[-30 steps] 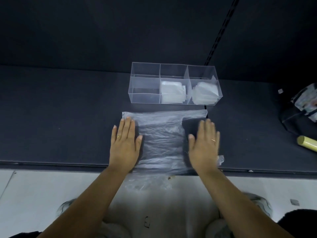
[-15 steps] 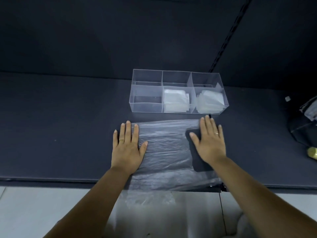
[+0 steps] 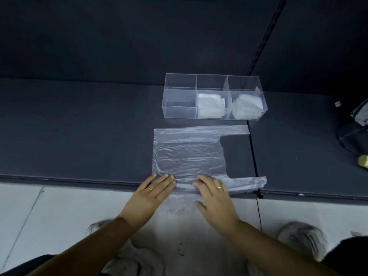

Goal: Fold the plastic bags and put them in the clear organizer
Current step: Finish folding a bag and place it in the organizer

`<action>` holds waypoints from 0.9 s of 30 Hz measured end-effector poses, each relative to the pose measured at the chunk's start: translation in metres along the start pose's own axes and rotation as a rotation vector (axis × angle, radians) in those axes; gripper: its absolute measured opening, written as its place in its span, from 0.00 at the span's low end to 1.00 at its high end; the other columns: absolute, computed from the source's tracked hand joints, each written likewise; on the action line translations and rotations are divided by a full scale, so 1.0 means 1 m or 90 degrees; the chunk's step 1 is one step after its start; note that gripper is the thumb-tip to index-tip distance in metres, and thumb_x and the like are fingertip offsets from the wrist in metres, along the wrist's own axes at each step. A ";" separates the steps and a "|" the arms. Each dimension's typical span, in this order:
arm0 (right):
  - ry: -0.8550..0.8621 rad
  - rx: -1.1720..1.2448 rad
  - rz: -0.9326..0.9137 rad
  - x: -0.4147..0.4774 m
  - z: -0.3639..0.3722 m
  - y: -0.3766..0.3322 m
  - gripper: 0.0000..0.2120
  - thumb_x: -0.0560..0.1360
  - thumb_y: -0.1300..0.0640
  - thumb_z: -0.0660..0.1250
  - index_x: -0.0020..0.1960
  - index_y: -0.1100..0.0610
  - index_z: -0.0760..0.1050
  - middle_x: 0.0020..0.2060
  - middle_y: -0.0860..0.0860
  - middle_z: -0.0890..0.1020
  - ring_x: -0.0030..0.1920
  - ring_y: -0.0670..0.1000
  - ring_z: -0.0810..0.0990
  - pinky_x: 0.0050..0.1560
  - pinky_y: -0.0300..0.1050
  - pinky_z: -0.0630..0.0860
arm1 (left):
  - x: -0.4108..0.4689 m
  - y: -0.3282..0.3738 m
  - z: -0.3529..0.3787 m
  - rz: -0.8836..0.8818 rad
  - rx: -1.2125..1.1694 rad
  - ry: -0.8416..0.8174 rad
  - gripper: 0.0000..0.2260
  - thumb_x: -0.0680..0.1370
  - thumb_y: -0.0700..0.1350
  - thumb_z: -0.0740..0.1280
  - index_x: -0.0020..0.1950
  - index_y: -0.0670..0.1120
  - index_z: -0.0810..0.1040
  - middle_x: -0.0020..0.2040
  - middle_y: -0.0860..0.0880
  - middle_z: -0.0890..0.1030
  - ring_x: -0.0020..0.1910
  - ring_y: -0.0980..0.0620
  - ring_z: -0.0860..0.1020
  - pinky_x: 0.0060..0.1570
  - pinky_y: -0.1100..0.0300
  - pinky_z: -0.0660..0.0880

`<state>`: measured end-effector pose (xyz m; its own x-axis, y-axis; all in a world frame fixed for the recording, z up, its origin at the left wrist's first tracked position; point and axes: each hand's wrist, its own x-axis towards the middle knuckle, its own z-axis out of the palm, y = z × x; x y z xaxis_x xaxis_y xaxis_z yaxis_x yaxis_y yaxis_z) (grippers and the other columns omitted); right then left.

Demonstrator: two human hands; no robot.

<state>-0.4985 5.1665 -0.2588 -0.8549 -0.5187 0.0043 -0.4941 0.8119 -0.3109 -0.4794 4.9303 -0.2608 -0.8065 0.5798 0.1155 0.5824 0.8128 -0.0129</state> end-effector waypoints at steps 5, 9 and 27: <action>0.101 0.052 0.026 0.007 -0.006 0.005 0.14 0.66 0.54 0.76 0.50 0.56 0.79 0.46 0.51 0.79 0.48 0.54 0.77 0.50 0.48 0.71 | 0.014 -0.001 -0.028 -0.016 -0.120 0.124 0.11 0.71 0.38 0.64 0.46 0.44 0.86 0.46 0.47 0.85 0.46 0.49 0.84 0.46 0.56 0.81; 0.088 0.081 0.046 0.006 -0.028 0.023 0.01 0.72 0.60 0.72 0.42 0.57 0.81 0.40 0.50 0.80 0.42 0.55 0.77 0.43 0.50 0.74 | 0.031 -0.015 -0.061 -0.250 -0.341 0.029 0.05 0.76 0.43 0.70 0.44 0.47 0.85 0.42 0.53 0.85 0.42 0.55 0.82 0.43 0.62 0.77; 0.082 0.563 0.463 0.058 -0.106 0.138 0.11 0.75 0.53 0.70 0.38 0.59 0.81 0.33 0.49 0.80 0.35 0.45 0.75 0.37 0.33 0.72 | 0.086 -0.108 -0.037 -0.685 -0.697 -0.022 0.08 0.73 0.50 0.74 0.46 0.46 0.84 0.44 0.52 0.84 0.45 0.56 0.80 0.52 0.62 0.73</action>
<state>-0.6335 5.2769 -0.2011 -0.9272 0.0676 -0.3685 0.3625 0.4101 -0.8369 -0.6079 4.8907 -0.2125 -0.8744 -0.2232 -0.4309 -0.4853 0.4048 0.7750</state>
